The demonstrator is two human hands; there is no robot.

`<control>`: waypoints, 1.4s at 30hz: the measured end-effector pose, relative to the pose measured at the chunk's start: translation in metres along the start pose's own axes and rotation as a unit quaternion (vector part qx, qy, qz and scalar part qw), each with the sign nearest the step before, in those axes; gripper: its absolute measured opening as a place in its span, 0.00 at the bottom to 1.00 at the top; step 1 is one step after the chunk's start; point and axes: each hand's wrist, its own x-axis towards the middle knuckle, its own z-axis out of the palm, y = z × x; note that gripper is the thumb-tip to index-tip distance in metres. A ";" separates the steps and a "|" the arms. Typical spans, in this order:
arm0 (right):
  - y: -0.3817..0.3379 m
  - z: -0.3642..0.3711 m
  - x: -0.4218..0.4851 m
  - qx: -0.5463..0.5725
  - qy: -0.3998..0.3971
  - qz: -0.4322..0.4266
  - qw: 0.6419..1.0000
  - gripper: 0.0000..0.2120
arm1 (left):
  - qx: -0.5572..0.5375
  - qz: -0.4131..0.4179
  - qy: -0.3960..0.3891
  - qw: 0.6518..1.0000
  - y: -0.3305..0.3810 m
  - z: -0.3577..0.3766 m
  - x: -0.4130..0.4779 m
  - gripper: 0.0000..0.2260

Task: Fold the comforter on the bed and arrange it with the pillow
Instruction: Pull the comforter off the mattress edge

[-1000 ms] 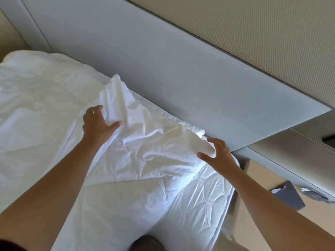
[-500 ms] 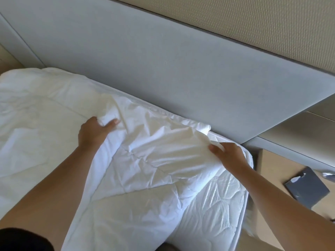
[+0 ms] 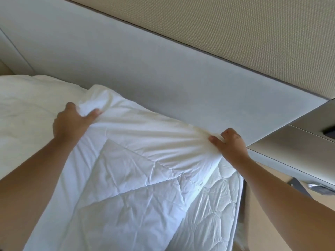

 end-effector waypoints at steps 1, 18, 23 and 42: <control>0.005 0.008 -0.001 -0.016 -0.015 0.014 1.000 0.19 | -0.001 -0.016 -0.016 1.000 -0.005 0.011 -0.002 0.35; -0.014 0.084 -0.075 -0.119 -0.018 -0.255 0.959 0.30 | -0.019 0.086 -0.035 0.996 -0.066 0.084 -0.211 0.41; -0.018 0.139 -0.112 -0.220 -0.127 -0.398 0.882 0.35 | 0.067 -0.042 -0.121 0.990 -0.105 0.109 -0.336 0.44; -0.043 0.156 -0.136 -0.272 -0.272 -0.436 0.814 0.35 | 0.028 -0.256 -0.101 0.961 -0.105 0.052 -0.422 0.36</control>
